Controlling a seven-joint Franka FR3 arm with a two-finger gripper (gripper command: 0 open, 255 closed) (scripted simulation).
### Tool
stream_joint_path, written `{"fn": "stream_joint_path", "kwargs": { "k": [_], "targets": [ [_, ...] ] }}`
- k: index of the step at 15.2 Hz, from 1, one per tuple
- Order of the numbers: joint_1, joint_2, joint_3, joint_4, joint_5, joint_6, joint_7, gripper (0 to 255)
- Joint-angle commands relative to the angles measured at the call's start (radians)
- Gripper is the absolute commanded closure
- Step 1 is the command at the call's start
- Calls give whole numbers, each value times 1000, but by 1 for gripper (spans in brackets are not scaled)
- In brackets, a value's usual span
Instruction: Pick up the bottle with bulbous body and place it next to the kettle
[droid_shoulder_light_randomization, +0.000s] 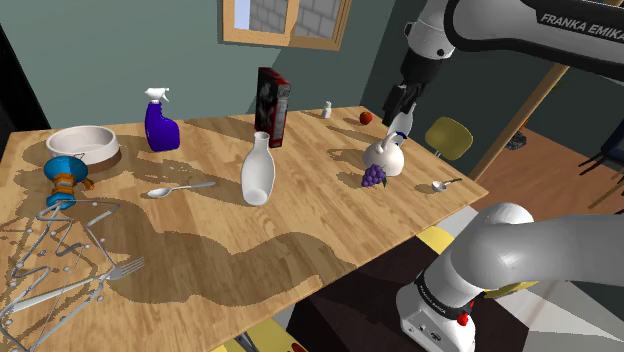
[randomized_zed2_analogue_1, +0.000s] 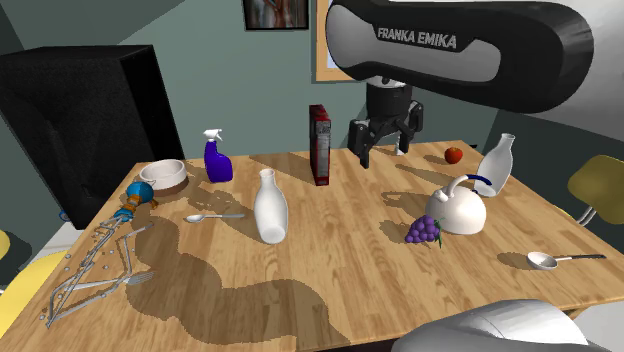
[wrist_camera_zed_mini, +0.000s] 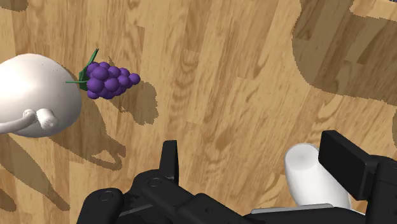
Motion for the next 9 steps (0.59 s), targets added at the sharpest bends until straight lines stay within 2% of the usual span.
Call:
{"fn": "stream_joint_path", "kwargs": {
  "k": [1,9],
  "targets": [
    [0,0,0,0,0,0,0,0],
    [27,216,81,28,68,189,112,0]
  ]
}}
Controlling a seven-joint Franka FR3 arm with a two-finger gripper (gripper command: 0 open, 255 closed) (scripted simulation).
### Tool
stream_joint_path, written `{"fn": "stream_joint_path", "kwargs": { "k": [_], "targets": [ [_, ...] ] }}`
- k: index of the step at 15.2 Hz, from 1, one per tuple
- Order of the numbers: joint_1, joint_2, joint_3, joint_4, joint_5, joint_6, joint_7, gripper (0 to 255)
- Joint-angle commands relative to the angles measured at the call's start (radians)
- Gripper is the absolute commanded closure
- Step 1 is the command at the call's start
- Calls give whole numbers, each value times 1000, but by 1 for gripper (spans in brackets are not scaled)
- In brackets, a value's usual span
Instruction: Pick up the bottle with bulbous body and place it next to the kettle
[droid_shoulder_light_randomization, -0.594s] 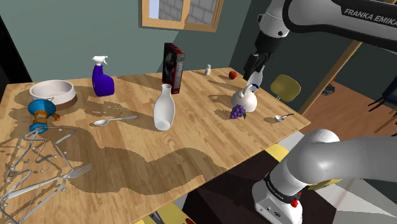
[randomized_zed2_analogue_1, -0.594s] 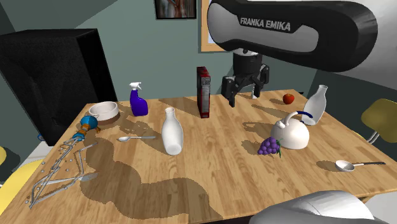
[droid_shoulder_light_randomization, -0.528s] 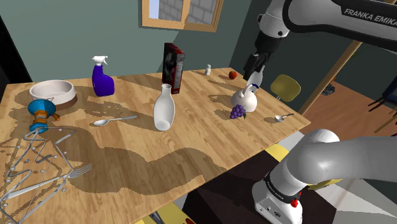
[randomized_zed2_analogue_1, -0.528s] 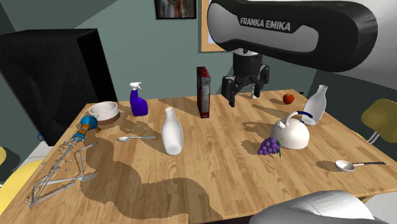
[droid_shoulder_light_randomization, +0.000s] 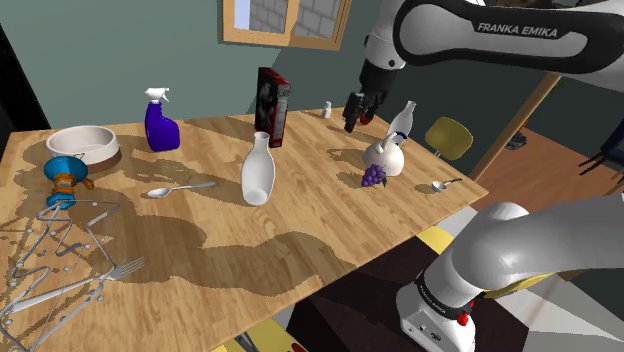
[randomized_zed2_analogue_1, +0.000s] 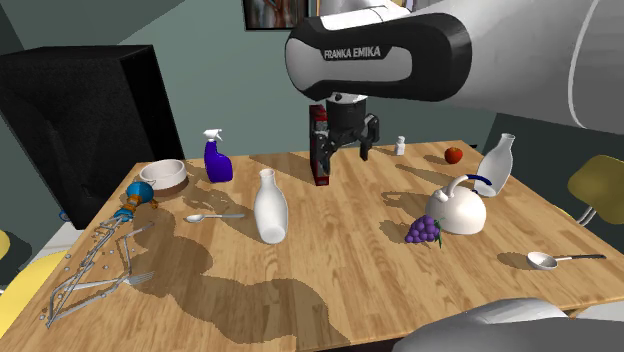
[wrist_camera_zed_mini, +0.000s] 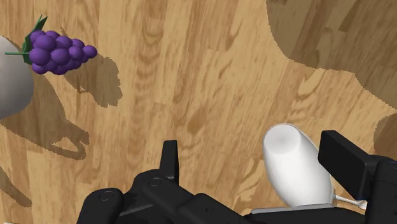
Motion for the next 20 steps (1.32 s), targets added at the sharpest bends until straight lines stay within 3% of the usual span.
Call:
{"fn": "stream_joint_path", "kwargs": {
  "k": [1,10,18,20],
  "targets": [
    [3,64,15,16,11,50,21,0],
    [22,358,101,154,28,217,141,0],
    [49,644,158,359,-15,303,251,0],
    [53,667,159,367,-21,318,259,0]
  ]
}}
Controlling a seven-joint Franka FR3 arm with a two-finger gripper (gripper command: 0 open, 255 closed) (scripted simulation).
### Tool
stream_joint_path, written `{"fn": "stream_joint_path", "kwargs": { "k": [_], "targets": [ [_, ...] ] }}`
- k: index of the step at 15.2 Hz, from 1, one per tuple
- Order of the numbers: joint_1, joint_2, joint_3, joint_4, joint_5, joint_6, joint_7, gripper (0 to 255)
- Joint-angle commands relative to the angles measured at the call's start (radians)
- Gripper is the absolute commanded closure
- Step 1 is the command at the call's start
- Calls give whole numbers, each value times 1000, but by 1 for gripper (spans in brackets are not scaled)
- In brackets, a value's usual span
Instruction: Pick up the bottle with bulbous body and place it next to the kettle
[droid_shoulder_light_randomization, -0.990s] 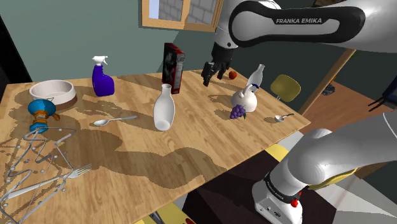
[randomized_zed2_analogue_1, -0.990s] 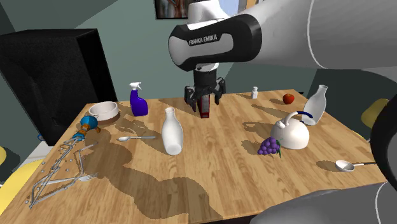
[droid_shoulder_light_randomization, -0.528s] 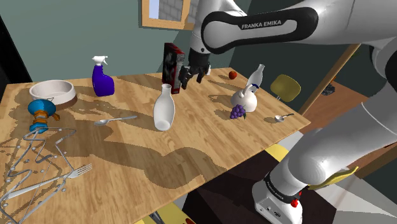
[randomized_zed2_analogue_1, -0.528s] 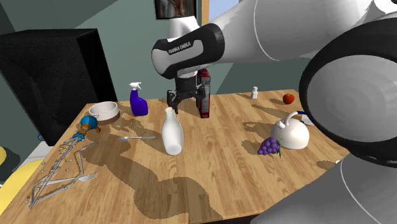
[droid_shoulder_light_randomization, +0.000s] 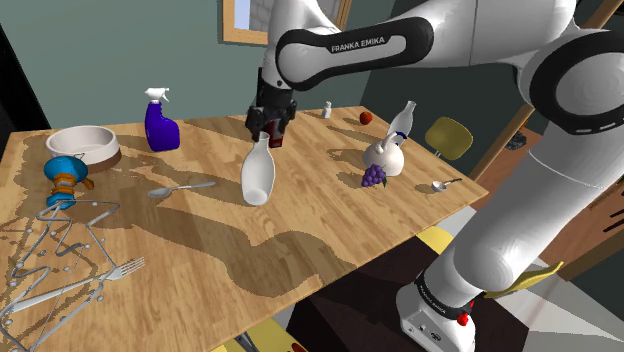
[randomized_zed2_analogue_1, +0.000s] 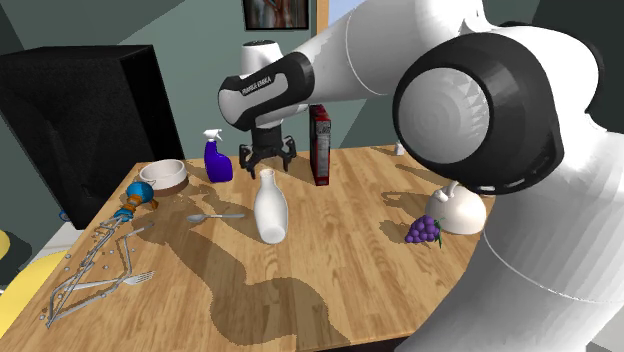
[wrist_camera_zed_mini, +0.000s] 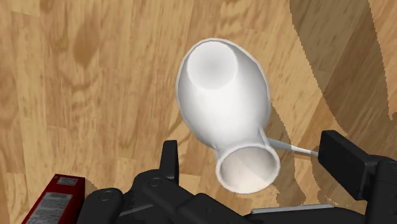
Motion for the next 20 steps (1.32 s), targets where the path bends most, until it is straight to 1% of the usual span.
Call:
{"fn": "stream_joint_path", "kwargs": {
  "k": [1,7,14,15,20],
  "targets": [
    [3,24,2,-1,-7,25,10,0],
    [5,59,1,-35,-22,93,20,0],
    [5,59,1,-35,-22,92,20,0],
    [5,59,1,-35,-22,92,20,255],
    [5,59,1,-35,-22,93,20,255]
  ]
}}
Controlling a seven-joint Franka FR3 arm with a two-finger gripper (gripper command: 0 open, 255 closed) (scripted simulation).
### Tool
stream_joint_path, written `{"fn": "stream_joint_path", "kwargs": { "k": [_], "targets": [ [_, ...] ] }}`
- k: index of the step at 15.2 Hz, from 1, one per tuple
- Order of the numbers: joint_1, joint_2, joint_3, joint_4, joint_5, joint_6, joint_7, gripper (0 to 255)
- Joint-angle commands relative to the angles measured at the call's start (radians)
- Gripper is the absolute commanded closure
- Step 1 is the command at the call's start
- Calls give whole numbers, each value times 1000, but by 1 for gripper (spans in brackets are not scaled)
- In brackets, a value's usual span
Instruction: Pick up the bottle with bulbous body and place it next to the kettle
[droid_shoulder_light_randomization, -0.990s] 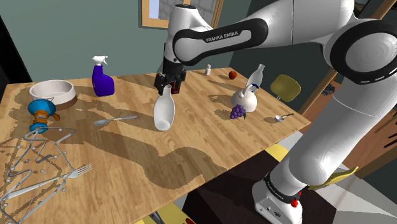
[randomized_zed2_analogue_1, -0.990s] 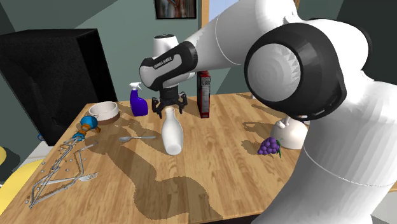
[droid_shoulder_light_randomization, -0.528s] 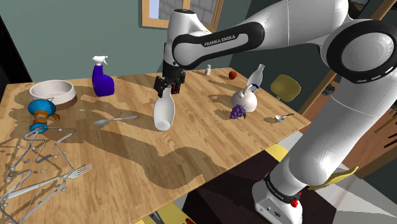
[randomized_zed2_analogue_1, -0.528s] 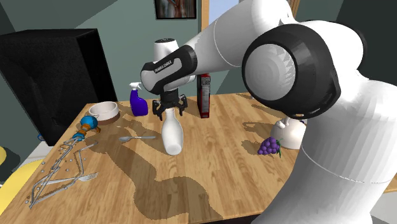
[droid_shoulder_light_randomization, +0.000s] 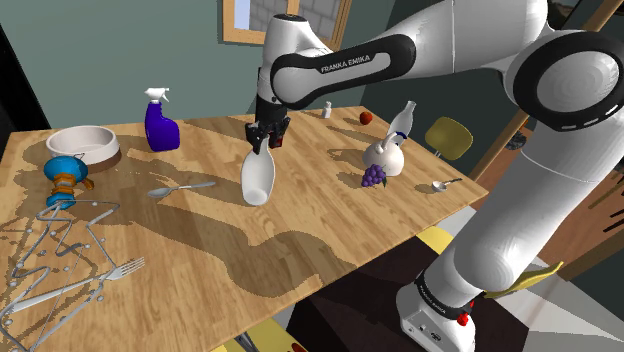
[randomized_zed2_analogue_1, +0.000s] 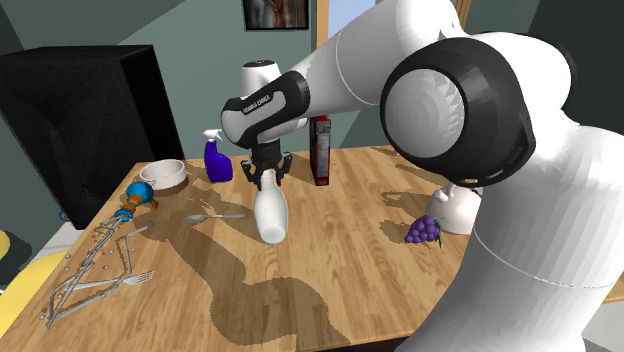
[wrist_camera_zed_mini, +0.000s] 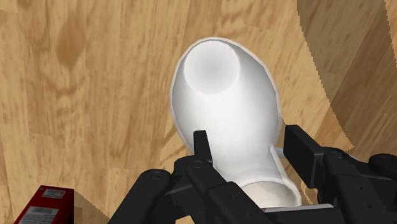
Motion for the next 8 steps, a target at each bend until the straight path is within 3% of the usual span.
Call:
{"fn": "stream_joint_path", "kwargs": {
  "k": [1,8],
  "targets": [
    [0,1,0,0,0,0,0,255],
    [-1,-19,1,32,9,-50,-8,255]
  ]
}}
